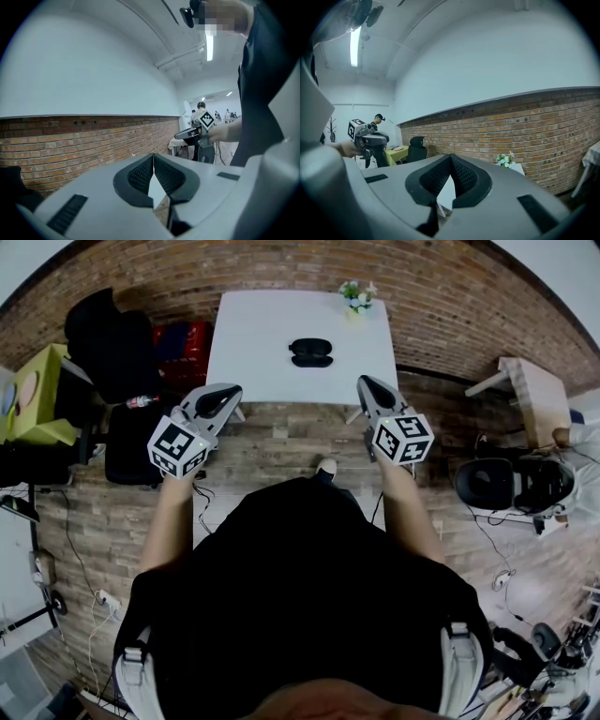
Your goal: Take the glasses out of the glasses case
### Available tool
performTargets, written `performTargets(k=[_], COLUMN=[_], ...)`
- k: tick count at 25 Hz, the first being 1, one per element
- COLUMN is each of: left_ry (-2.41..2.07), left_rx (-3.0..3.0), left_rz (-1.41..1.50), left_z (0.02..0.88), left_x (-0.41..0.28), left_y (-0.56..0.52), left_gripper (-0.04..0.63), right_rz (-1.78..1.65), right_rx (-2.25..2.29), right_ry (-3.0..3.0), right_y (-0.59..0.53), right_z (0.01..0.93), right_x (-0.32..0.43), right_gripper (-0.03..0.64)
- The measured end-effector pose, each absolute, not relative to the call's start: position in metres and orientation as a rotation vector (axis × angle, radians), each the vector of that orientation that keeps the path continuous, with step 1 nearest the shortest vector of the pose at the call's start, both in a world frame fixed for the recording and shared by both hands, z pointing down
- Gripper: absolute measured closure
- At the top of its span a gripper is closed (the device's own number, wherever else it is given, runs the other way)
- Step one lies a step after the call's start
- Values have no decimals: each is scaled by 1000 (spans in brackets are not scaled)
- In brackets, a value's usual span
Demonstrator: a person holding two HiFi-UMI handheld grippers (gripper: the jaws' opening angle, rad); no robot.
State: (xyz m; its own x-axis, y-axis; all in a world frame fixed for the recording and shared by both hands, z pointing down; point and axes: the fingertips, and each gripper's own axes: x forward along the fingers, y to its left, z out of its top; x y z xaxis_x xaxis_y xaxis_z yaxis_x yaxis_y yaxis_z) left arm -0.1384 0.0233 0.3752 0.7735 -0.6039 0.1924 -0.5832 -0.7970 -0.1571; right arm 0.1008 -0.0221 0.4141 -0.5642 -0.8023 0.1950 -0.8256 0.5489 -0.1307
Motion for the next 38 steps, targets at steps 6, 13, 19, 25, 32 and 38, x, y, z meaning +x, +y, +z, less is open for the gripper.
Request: performTargets(k=[6,13,19,25,32,38], left_ry=[988,1005,1029,1057,1094,1115], left_rx=[-2863,-2880,-2874,-2878,-2881,-2881], left_rz=[-350,-377,-378,-391,-394,-402], left_z=[375,386,391,397,403,404], left_x=[-131,-121,-111,-103,-93,-82], left_y=[8,-13,-30,-51,-78,-103], left_gripper=[583,583,583,583,583,583], right_rz=[324,337,352,364,383,391], right_rx=[1381,1348,1316,1281,1248,1226], right_ry=[-2665,-2661,-2669,-2674,-2678,-2680], right_y=[-41,-67,-88,-112,-143,-169], right_z=[421,429,438,443,451,454], right_x=[109,116,121,126,135,145], right_gripper=[601,601,601,601,601,601])
